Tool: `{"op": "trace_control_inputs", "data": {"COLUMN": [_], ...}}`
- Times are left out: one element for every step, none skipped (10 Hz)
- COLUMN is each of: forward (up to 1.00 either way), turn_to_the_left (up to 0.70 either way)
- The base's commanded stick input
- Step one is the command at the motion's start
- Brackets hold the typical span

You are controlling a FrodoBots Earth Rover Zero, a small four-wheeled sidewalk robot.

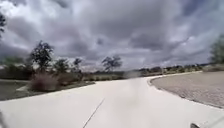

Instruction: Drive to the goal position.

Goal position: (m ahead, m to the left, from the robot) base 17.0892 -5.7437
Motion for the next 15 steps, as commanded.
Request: {"op": "trace_control_inputs", "data": {"forward": [0.70, 0.70, 0.70, 0.70, 0.70, 0.70, 0.70, 0.70, 0.70, 0.70, 0.70, 0.70, 0.70, 0.70, 0.70], "turn_to_the_left": [-0.14, -0.14, -0.14, -0.14, -0.14, -0.14, -0.14, -0.14, -0.14, -0.14, -0.08, 0.00, 0.01, 0.01, 0.01]}}
